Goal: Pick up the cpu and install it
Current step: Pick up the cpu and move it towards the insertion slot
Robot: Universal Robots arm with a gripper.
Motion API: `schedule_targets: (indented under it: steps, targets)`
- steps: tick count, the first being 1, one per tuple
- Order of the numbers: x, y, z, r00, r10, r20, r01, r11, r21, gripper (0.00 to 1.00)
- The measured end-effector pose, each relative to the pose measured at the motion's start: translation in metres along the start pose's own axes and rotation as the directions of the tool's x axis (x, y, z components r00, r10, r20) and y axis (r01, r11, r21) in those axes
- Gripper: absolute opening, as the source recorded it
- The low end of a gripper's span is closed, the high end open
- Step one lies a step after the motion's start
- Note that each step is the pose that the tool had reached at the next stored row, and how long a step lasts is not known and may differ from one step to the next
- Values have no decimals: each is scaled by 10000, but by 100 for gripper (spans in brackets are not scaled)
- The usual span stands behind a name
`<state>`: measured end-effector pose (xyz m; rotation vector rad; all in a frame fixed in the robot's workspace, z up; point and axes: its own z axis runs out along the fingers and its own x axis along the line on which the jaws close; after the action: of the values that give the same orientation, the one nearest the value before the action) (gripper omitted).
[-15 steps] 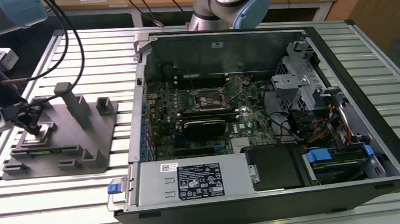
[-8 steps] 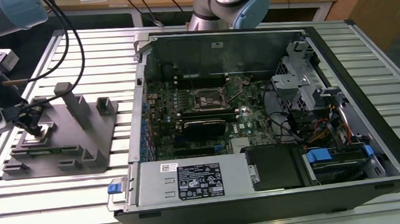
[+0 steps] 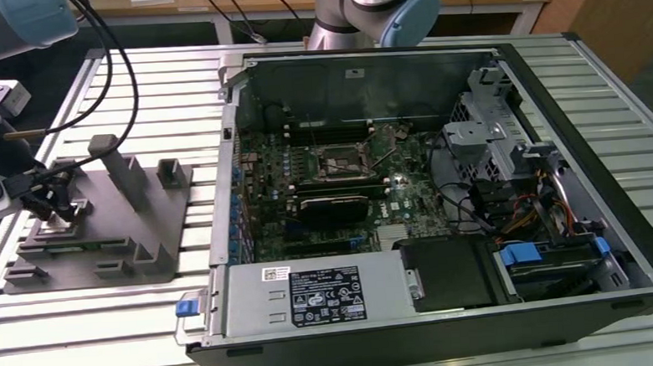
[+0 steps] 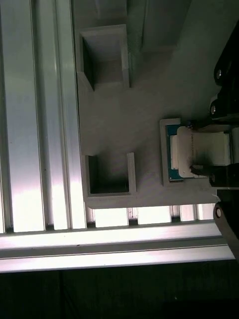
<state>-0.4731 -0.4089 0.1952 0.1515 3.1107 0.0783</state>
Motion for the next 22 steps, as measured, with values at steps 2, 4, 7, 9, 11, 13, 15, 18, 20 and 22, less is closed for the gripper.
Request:
schedule_targets:
  steps: [2, 4, 7, 9, 11, 13, 15, 18, 20, 22]
  targets:
    - [0, 0, 0, 10000, 0, 0, 0, 10000, 0, 41]
    - [0, 0, 0, 10000, -1, 0, 1, 10000, 0, 53]
    - [0, 0, 0, 10000, -1, 0, 1, 10000, 0, 59]
    - [0, 0, 2, 10000, -2, 0, 2, 10000, 0, 59]
    - [0, 0, 8, 10000, -45, -2, 45, 10000, -2, 59]
    - [1, 0, 12, 9998, -186, -9, 186, 9998, -5, 59]
    - [1, -1, 19, 9994, -349, -17, 349, 9994, -9, 59]
    - [1, -1, 27, 9986, -531, -27, 531, 9986, -13, 59]
    - [1, -2, 34, 9979, -640, -32, 640, 9979, -17, 59]
    - [1, -2, 36, 9974, -726, -38, 726, 9974, -18, 59]
